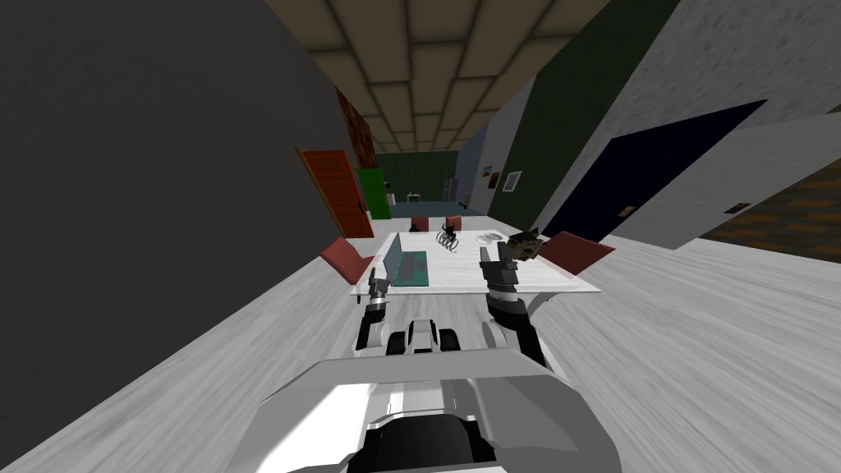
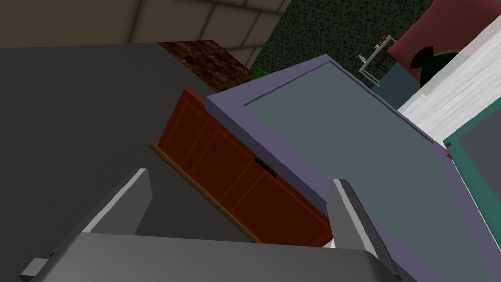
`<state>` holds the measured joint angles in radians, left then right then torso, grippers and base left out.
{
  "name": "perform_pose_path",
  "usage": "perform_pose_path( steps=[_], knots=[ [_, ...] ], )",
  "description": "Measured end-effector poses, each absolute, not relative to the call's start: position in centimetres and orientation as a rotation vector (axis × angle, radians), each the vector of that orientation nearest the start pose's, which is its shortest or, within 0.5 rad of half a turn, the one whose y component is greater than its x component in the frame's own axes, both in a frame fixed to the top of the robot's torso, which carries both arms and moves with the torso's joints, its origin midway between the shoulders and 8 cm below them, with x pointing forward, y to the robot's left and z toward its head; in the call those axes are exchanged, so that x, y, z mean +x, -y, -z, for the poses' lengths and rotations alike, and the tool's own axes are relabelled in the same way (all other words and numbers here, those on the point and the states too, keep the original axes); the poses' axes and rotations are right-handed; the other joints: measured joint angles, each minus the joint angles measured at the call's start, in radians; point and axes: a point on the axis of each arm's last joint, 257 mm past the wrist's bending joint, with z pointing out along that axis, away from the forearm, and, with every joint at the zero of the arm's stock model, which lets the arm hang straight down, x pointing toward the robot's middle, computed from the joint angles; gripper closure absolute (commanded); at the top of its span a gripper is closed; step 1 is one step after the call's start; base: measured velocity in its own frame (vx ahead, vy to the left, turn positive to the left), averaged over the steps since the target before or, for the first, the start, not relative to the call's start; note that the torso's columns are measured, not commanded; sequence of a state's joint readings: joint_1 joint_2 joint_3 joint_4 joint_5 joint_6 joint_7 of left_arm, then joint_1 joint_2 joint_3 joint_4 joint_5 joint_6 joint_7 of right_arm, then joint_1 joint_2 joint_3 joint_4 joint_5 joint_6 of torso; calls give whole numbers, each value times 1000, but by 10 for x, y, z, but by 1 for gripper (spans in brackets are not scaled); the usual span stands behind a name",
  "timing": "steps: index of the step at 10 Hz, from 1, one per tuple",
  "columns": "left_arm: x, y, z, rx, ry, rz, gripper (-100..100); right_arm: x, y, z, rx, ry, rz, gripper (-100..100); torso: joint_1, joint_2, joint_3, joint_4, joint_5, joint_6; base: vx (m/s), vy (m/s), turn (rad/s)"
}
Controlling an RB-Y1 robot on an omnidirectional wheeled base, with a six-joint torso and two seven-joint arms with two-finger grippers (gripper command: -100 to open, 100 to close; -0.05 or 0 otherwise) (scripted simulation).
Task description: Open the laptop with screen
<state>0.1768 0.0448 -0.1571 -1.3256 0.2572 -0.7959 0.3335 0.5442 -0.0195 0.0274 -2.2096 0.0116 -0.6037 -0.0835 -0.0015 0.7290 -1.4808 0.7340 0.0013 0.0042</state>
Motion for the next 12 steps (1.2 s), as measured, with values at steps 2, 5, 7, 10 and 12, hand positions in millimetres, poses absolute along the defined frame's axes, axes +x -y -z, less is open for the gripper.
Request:
perform_pose_path(
  steps=[2, 5, 7, 10, 12],
  knots=[
    [449, -227, 235, -1271, -630, 1759, -100, 337, 272, 2, 678, -619, -1386, 0, 1, 3, 1, 2, -1, -3, 9, 11, 31],
    [459, -224, 225, -1272, -634, 1761, 100, 337, 272, 2, 678, -619, -1386, 0, 1, 8, 5, 4, -1, -3, 13, 2, -2],
    [451, -226, 235, -1273, -633, 1758, 100, 337, 272, 2, 678, -619, -1386, 0, 1, 11, 6, 4, -2, -4, -14, -9, -23],
    [449, -236, 235, -1242, -668, 1745, -100, 337, 272, 2, 678, -619, -1386, 0, 2, 8, 4, 4, -1, -4, 12, 6, -21],
    [443, -242, 238, -1220, -694, 1738, -100, 337, 272, 2, 678, -619, -1386, 0, 2, 7, 4, 3, -1, -4, 55, 25, -66]
  ],
)
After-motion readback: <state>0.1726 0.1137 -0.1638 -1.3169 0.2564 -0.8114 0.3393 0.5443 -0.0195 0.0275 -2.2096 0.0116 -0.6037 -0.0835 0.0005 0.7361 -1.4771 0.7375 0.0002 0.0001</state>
